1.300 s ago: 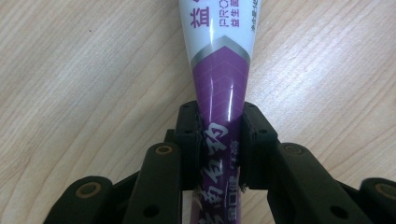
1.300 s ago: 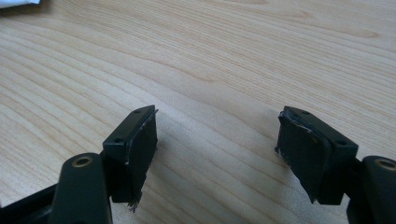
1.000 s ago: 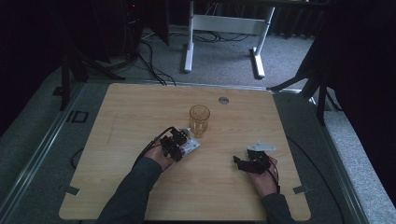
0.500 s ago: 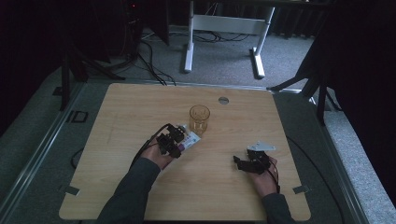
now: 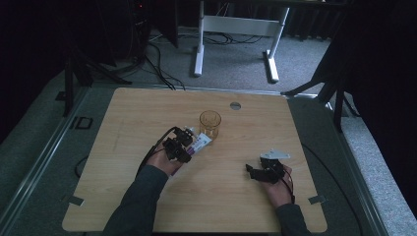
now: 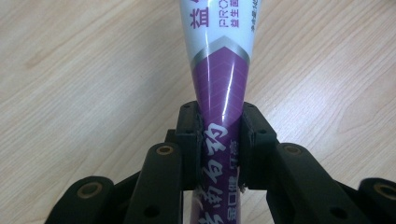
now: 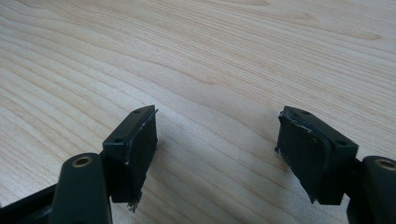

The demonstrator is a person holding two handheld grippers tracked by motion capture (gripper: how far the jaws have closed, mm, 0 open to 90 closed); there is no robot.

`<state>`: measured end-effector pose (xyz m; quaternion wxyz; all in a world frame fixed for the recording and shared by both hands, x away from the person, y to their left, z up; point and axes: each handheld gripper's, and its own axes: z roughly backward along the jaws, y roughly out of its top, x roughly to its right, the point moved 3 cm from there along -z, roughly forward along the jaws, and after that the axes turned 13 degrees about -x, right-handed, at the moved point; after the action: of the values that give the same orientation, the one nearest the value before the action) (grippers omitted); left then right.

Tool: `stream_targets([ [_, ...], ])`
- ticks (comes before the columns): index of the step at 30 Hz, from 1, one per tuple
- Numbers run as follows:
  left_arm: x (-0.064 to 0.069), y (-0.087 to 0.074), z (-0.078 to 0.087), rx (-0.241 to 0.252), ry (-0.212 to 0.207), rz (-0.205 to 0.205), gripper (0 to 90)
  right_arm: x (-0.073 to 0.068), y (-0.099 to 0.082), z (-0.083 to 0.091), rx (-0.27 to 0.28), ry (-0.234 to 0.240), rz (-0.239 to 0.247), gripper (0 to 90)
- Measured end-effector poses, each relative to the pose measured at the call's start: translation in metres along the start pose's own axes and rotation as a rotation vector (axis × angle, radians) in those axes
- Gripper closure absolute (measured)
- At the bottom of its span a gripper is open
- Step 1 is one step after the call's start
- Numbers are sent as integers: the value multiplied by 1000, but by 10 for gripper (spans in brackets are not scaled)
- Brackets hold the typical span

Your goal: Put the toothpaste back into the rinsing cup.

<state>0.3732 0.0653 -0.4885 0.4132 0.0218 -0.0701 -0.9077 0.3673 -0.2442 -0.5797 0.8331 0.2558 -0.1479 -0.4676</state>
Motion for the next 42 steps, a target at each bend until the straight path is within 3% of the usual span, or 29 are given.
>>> stream_targets([
  [27, -10, 6, 21, 138, 52, 53, 732, 0, 0, 0, 0, 1, 0, 283],
  [32, -13, 6, 25, 166, 23, 68, 732, 0, 0, 0, 0, 1, -1, 283],
  [42, -18, 7, 30, 212, 19, 95, 731, 0, 0, 0, 1, 2, 0, 283],
])
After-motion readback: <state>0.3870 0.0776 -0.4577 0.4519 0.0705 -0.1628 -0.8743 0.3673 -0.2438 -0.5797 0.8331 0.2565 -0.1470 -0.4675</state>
